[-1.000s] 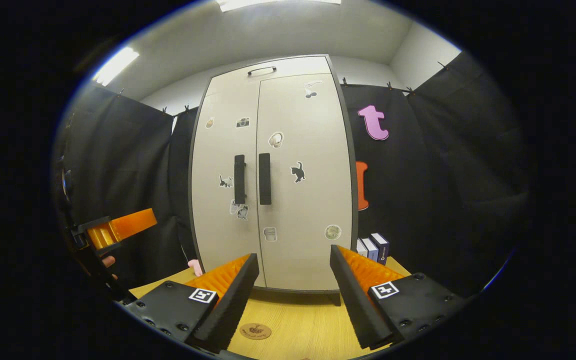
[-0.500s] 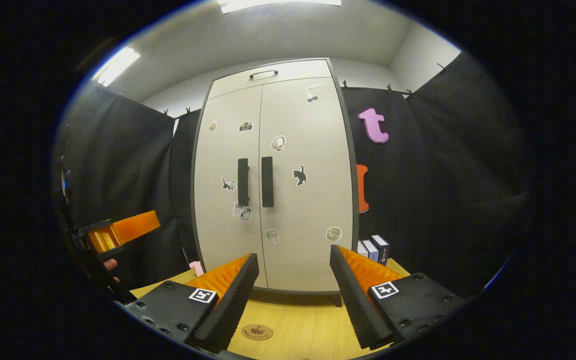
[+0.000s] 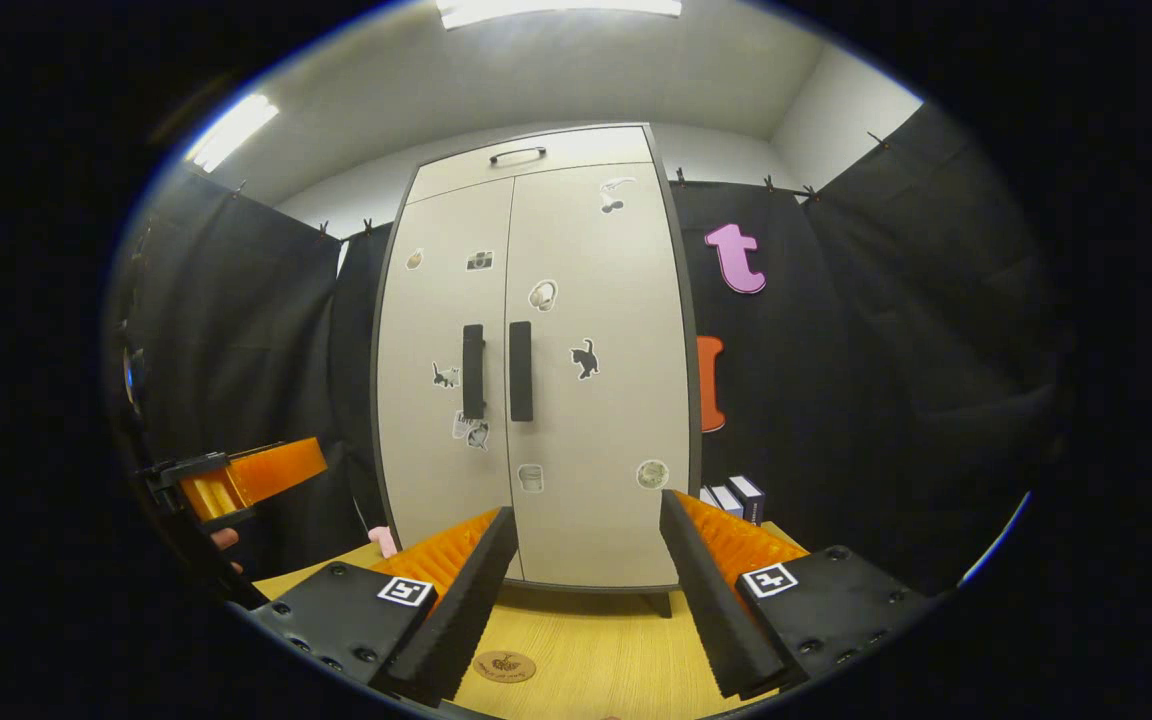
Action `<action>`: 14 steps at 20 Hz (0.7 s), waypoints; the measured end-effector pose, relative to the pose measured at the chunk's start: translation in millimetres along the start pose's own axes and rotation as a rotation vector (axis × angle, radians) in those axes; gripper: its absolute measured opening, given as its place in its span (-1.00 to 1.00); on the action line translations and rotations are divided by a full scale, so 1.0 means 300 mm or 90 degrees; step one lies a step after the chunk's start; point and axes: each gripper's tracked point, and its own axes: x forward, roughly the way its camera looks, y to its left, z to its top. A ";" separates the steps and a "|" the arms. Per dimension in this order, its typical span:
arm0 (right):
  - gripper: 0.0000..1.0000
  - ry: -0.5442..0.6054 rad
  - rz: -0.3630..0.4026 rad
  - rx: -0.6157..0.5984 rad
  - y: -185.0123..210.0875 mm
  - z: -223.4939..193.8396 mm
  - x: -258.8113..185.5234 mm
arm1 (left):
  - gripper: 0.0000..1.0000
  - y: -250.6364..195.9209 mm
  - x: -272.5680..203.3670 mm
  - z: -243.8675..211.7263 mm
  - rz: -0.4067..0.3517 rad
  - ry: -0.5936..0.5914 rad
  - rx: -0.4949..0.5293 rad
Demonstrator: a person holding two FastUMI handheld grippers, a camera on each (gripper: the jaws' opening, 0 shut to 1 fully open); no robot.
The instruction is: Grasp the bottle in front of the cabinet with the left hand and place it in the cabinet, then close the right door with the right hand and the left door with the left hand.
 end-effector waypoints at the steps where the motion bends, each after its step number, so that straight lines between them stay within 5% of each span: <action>1: 0.92 0.002 0.000 0.001 0.000 -0.005 0.003 | 0.89 -0.005 0.000 -0.005 -0.003 0.003 0.001; 14: 0.92 0.014 0.006 0.011 0.015 -0.025 0.009 | 0.89 0.009 -0.003 -0.043 0.003 0.024 0.014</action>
